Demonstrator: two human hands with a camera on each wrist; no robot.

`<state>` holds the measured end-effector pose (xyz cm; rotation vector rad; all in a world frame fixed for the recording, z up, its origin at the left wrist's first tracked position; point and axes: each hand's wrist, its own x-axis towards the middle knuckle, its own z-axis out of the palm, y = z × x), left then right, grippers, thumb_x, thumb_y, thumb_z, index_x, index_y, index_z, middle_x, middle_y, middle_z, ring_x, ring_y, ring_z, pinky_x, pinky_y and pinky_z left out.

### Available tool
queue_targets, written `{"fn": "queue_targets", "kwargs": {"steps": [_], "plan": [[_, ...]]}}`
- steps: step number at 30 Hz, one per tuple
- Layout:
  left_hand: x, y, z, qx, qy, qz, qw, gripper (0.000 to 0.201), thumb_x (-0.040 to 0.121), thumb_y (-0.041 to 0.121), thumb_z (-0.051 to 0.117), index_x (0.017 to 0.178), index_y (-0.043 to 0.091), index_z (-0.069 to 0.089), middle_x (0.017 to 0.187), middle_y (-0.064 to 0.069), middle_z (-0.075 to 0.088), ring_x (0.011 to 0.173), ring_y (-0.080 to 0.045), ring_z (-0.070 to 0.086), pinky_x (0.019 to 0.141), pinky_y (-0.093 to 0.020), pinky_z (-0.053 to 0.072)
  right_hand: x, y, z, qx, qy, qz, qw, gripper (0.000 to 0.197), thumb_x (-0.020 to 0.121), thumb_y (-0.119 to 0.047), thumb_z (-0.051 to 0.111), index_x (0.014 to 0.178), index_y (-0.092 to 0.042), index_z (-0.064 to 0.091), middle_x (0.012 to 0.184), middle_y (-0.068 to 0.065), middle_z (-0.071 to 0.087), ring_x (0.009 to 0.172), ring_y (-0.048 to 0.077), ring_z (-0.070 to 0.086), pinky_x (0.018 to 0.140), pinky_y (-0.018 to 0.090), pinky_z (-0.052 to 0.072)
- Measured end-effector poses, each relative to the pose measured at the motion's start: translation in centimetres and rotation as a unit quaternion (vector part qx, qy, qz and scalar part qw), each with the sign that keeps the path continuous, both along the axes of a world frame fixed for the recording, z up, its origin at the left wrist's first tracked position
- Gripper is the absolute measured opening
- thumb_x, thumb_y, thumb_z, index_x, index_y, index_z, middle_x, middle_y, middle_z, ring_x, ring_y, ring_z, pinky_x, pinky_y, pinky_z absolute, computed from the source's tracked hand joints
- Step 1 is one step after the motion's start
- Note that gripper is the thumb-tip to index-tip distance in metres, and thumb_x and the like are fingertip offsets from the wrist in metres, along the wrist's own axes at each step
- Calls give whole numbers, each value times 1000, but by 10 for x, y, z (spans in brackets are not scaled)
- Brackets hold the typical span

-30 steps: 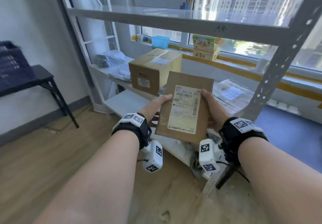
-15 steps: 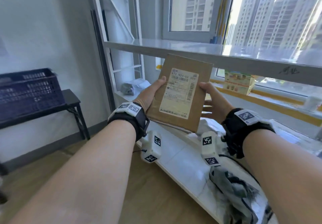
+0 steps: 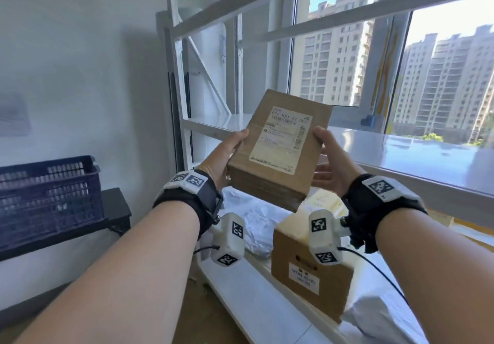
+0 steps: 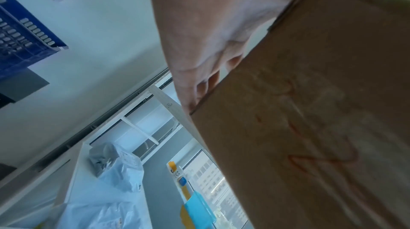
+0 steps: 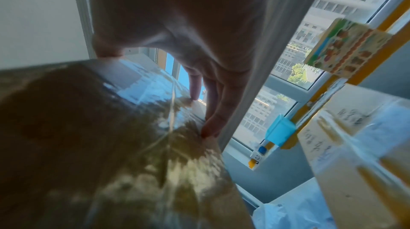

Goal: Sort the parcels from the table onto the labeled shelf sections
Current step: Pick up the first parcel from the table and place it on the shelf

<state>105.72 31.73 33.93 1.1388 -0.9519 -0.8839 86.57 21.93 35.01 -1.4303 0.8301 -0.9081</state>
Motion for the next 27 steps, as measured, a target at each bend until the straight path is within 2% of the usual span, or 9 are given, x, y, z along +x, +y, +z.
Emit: {"fn": "queue_targets", "kwargs": {"steps": [2, 6, 11, 13, 15, 18, 21, 24, 27], "plan": [[23, -14, 4, -19, 13, -5, 1000, 32, 98, 39, 44, 90, 18, 67, 63, 2, 74, 49, -10, 70, 44, -18, 53, 25, -17, 6, -5, 0, -8, 1000, 59, 85, -67, 49, 111, -15, 57, 93, 16, 68, 77, 25, 68, 59, 31, 53], [74, -48, 8, -14, 1, 1, 1000, 29, 95, 40, 48, 85, 22, 68, 64, 3, 73, 52, -10, 69, 48, -17, 52, 76, -46, 14, -13, -5, -18, 1000, 68, 84, -72, 46, 118, -13, 54, 94, 17, 67, 77, 26, 68, 62, 32, 54], [159, -89, 25, -13, -14, 9, 1000, 33, 79, 53, 61, 95, 26, 72, 100, -5, 72, 92, -24, 65, 89, -39, 52, 152, -80, 24, -4, -13, 18, 1000, 72, 83, -70, 50, 133, -17, 50, 105, 17, 66, 76, 26, 70, 58, 30, 59], [199, -103, 36, -14, -22, 15, 1000, 36, 79, 54, 59, 98, 26, 70, 103, -6, 70, 93, -25, 63, 82, -36, 53, 188, -94, 29, -11, -7, 32, 999, 66, 85, -64, 52, 135, -21, 51, 111, 16, 64, 83, 29, 70, 72, 36, 60], [239, -116, 46, -12, -35, 9, 999, 39, 83, 56, 55, 103, 26, 69, 108, -8, 70, 93, -24, 63, 75, -32, 51, 225, -109, 37, -8, -11, 41, 999, 63, 85, -60, 54, 135, -22, 52, 114, 17, 62, 86, 31, 69, 76, 38, 59], [295, -138, 56, -7, -48, 4, 999, 61, 73, 65, 60, 120, 26, 68, 129, -11, 66, 112, -28, 62, 85, -38, 52, 274, -130, 48, -14, -8, 29, 999, 67, 83, -59, 56, 137, -19, 50, 119, 19, 62, 88, 31, 68, 71, 36, 58], [337, -166, 63, -26, -35, -27, 999, 59, 74, 64, 61, 120, 29, 67, 130, -8, 65, 125, -31, 56, 98, -50, 49, 315, -154, 57, -20, -12, -5, 1000, 72, 81, -61, 57, 135, -15, 48, 125, 21, 62, 94, 33, 66, 73, 38, 57], [364, -196, 64, -36, 11, -68, 997, 45, 75, 56, 63, 109, 27, 70, 111, -5, 64, 112, -28, 60, 102, -56, 44, 347, -178, 62, -12, -3, -51, 999, 80, 76, -71, 54, 132, -15, 49, 124, 19, 62, 99, 33, 64, 72, 36, 56], [385, -232, 63, -25, 17, -93, 995, 48, 76, 52, 64, 114, 21, 67, 94, -3, 57, 88, -23, 60, 97, -48, 50, 371, -205, 64, -9, 7, -103, 995, 86, 70, -81, 51, 127, -16, 52, 122, 18, 63, 105, 31, 65, 75, 36, 56]]}}
